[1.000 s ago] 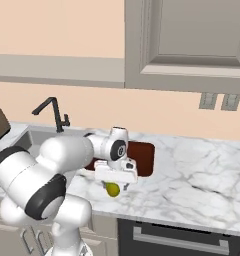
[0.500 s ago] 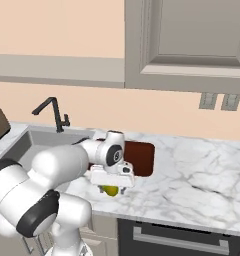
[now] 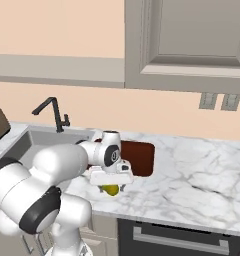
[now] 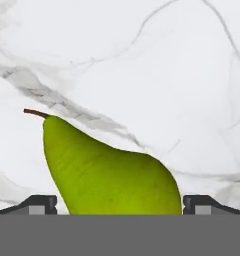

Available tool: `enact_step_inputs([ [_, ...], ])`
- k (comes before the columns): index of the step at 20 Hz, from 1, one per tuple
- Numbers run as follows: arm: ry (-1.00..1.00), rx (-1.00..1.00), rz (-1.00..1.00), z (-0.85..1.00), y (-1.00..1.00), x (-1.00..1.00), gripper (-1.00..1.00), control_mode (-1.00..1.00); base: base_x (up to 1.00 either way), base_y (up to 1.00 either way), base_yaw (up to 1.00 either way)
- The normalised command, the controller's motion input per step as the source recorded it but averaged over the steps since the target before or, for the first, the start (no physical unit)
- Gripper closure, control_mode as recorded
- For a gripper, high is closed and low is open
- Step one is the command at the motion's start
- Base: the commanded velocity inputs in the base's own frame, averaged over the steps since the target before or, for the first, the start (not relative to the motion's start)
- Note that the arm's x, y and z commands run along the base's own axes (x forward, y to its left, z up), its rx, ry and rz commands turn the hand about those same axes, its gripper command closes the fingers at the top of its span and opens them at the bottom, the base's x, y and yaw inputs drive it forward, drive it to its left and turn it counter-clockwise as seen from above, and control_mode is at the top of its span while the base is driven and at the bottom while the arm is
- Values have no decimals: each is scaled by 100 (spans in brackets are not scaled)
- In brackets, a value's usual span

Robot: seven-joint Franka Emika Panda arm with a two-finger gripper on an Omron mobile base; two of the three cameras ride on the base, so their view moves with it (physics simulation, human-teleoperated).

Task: Pick up all produce items and place them in the sink. Turn on the sink faucet to wash them. Then turn the sink off and put them in the tray.

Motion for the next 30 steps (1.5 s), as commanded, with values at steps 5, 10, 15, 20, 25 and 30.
enact_step_inputs([
  [5,0,0,14,-25,3,8,100,-100,0,0,0],
  [10,0,0,12,-33,16,-2,100,-100,0,0,0],
  [15,-2,-1,4,-5,19,-16,100,-100,0,0,0],
  [20,-9,0,0,27,34,-26,100,-100,0,0,0],
  [25,-8,0,0,50,69,-4,100,-100,0,0,0],
  [30,-2,0,3,32,88,7,100,-100,0,0,0],
])
